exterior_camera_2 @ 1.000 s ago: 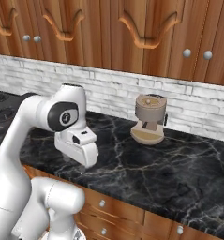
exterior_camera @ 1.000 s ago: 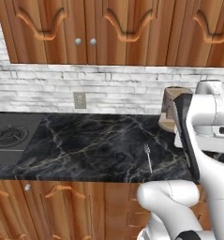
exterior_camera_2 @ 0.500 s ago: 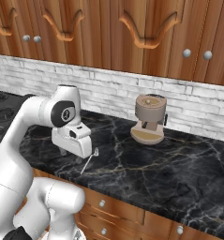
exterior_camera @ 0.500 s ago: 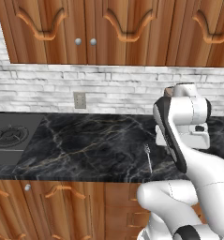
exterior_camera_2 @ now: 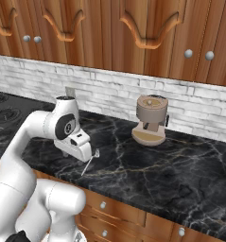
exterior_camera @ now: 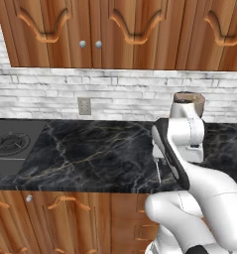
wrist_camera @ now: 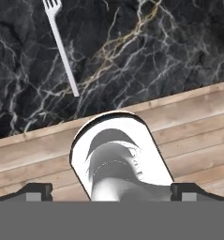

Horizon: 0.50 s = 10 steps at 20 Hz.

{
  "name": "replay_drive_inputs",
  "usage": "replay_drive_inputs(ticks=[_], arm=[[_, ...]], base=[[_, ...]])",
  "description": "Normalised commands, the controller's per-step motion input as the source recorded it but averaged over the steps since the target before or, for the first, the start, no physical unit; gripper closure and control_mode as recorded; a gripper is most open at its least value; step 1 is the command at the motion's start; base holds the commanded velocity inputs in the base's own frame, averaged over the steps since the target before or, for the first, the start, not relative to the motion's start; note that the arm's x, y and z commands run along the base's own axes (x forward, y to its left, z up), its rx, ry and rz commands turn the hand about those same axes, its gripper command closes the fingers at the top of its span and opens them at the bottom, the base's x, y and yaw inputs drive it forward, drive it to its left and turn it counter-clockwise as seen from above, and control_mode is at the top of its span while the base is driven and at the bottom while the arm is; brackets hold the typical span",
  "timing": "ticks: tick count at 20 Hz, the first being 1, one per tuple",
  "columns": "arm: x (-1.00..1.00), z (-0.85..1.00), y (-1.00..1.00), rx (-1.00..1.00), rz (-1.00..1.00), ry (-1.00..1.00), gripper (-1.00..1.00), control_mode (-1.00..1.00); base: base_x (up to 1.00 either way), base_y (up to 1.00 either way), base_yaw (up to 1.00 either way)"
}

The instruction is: Take the fork and place it on the left side of the plate. Then take the spoon and place it on the right side of the plate. Make sure they're directly next to the plate.

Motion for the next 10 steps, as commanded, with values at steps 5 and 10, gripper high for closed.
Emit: replay_drive_inputs(ticks=[5,10], arm=[[0.7,-0.25,0.0,0.0,0.05,-0.04,-1.0,-1.0],[0.71,-0.24,0.0,0.0,0.04,0.0,-1.0,-1.0]], base=[[0.0,0.0,0.0],[0.0,0.0,0.0]])
